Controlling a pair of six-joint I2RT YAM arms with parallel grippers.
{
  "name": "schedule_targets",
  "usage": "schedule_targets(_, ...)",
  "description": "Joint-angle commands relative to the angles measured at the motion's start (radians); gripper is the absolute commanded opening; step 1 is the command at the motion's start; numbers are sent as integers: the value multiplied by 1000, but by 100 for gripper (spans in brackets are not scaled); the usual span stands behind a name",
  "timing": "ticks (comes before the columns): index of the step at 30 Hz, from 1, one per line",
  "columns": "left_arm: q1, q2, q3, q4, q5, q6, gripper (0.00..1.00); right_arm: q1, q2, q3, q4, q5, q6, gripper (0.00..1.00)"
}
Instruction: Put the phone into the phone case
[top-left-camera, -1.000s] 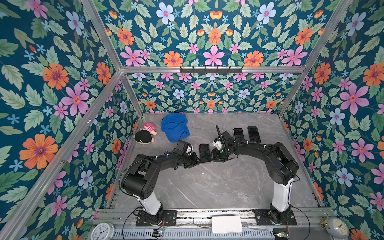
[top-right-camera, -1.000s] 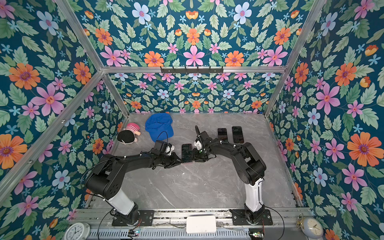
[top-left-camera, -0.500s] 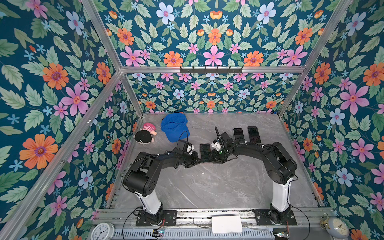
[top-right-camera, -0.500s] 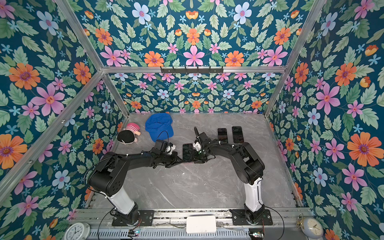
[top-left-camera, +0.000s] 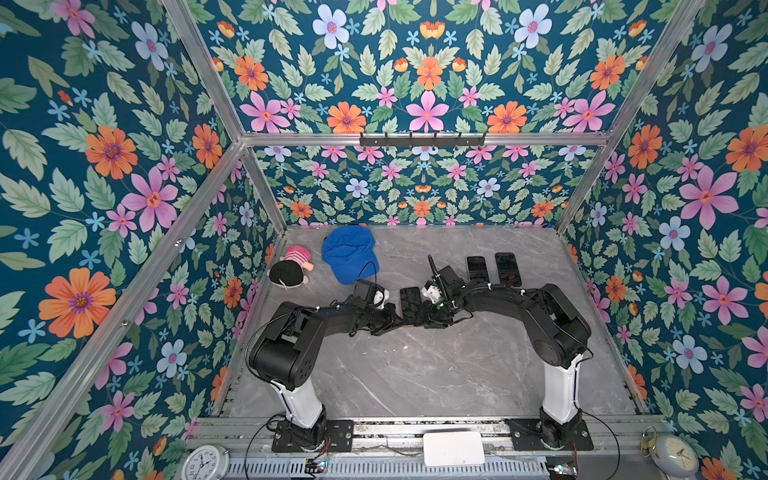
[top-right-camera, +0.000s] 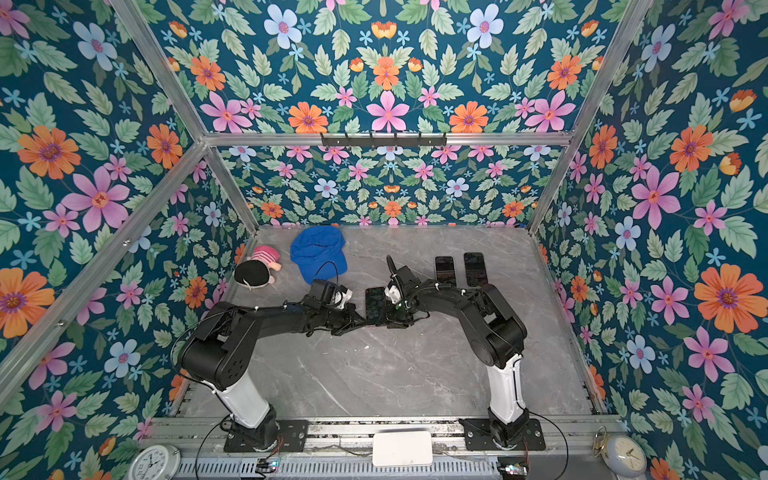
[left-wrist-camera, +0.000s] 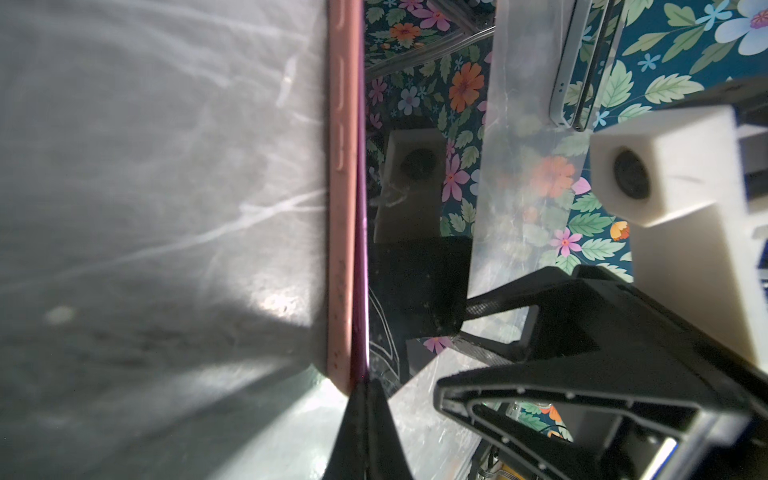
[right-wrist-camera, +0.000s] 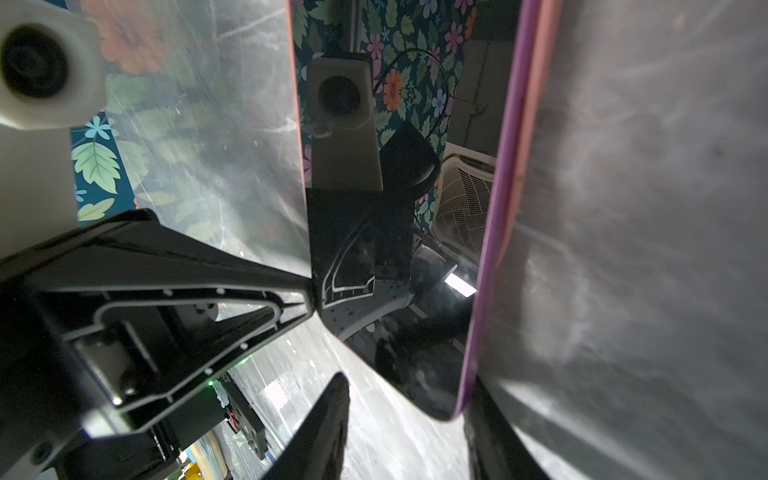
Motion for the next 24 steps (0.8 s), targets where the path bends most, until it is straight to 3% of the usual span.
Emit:
schedule_targets(1, -4, 22, -4, -58, -83, 17, 5, 12, 16, 8, 20, -11, -1, 45)
schedule_targets(14, 3, -2, 22, -125, -101, 49, 6, 24, 5, 28, -18, 11, -21, 45)
schedule_targets(19, 4, -35, 55, -171, -108, 67, 17, 14, -44, 41, -93, 55, -62, 45)
schedule_targets(24, 5, -26, 52, -107, -67, 50, 25, -32, -54, 46, -102, 65, -91, 45)
